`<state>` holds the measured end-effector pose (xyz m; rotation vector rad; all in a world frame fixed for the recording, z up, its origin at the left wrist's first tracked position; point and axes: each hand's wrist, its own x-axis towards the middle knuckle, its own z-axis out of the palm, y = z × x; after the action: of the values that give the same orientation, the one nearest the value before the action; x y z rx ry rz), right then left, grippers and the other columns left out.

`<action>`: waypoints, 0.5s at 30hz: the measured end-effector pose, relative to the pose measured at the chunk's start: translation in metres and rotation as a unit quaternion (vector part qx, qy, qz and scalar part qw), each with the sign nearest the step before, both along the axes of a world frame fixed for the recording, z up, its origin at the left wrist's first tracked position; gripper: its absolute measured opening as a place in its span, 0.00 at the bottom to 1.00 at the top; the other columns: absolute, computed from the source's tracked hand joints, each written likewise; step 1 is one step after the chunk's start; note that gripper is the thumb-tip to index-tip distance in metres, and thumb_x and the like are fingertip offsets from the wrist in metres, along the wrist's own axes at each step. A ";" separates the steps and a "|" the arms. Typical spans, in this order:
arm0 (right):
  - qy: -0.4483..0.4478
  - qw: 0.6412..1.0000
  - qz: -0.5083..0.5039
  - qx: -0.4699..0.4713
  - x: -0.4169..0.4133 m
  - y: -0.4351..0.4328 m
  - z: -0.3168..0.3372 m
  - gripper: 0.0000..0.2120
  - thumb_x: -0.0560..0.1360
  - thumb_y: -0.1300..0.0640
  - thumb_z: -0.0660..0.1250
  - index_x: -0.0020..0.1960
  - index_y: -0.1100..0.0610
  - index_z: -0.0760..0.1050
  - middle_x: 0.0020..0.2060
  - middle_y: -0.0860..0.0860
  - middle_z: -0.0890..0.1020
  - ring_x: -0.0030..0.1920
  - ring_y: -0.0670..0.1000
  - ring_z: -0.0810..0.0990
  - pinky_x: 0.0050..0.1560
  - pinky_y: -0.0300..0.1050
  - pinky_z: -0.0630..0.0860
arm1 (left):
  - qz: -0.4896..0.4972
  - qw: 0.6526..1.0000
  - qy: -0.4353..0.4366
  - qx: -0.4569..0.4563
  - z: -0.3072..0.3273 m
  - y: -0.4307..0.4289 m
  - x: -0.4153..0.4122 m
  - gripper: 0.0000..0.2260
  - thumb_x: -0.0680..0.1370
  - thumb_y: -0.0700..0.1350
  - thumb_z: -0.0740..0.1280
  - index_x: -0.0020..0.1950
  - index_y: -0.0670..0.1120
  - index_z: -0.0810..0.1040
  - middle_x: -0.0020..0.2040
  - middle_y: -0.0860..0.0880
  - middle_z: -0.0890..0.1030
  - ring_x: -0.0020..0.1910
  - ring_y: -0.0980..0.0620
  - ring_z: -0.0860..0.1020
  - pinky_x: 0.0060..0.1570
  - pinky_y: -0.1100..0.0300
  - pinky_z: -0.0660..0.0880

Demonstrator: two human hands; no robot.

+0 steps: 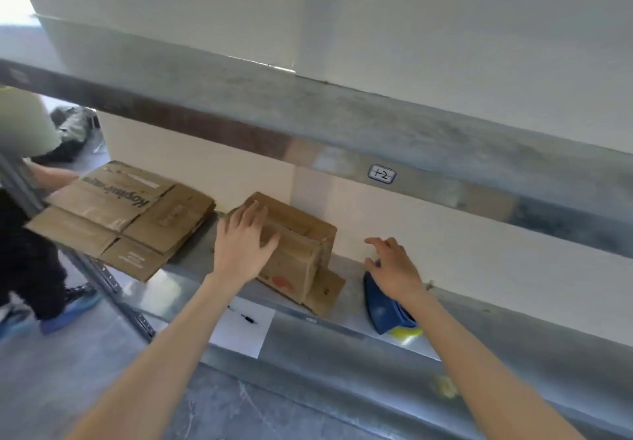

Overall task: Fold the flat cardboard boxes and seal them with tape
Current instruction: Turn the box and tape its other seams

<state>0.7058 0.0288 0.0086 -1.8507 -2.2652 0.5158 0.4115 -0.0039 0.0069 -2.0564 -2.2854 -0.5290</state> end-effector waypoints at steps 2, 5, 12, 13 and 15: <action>-0.015 0.999 0.002 -0.033 0.018 -0.008 -0.004 0.21 0.82 0.55 0.58 0.75 0.50 0.63 0.65 0.56 0.69 0.66 0.58 0.69 0.61 0.51 0.73 | 0.009 1.000 0.001 -0.004 0.001 -0.012 0.011 0.29 0.81 0.62 0.57 0.78 0.50 0.64 0.79 0.49 0.62 0.76 0.46 0.62 0.69 0.46 0.61; -0.043 0.997 -0.021 -0.062 0.038 -0.018 -0.014 0.23 0.84 0.51 0.55 0.78 0.52 0.58 0.67 0.60 0.68 0.63 0.61 0.73 0.60 0.52 0.74 | 0.012 1.000 0.015 -0.001 0.001 -0.028 0.021 0.30 0.81 0.64 0.54 0.79 0.50 0.61 0.79 0.50 0.61 0.77 0.48 0.61 0.69 0.48 0.60; 0.052 0.987 -0.054 -0.139 0.037 -0.033 -0.041 0.36 0.83 0.46 0.59 0.81 0.51 0.41 0.70 0.61 0.72 0.60 0.62 0.78 0.54 0.49 0.77 | 0.012 0.999 0.032 0.013 0.008 -0.056 0.032 0.29 0.81 0.62 0.56 0.79 0.49 0.61 0.78 0.49 0.63 0.77 0.48 0.60 0.69 0.49 0.60; 0.080 0.984 -0.056 -0.147 0.035 -0.034 -0.044 0.38 0.82 0.48 0.61 0.81 0.51 0.39 0.69 0.61 0.73 0.61 0.62 0.78 0.58 0.52 0.77 | 0.011 0.999 0.037 0.016 0.009 -0.059 0.032 0.29 0.81 0.62 0.56 0.79 0.49 0.61 0.78 0.49 0.63 0.77 0.48 0.60 0.69 0.49 0.60; 0.104 0.980 -0.052 -0.162 0.032 -0.034 -0.051 0.40 0.82 0.52 0.62 0.81 0.51 0.37 0.65 0.64 0.76 0.60 0.64 0.78 0.61 0.60 0.76 | 0.010 0.999 0.039 0.018 0.011 -0.062 0.031 0.28 0.81 0.61 0.56 0.79 0.50 0.62 0.78 0.49 0.63 0.77 0.48 0.60 0.70 0.49 0.59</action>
<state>0.7383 -0.0055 -0.0428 -1.9352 -2.0315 1.0615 0.4428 -0.0659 0.0181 -1.9981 -2.2348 -0.4769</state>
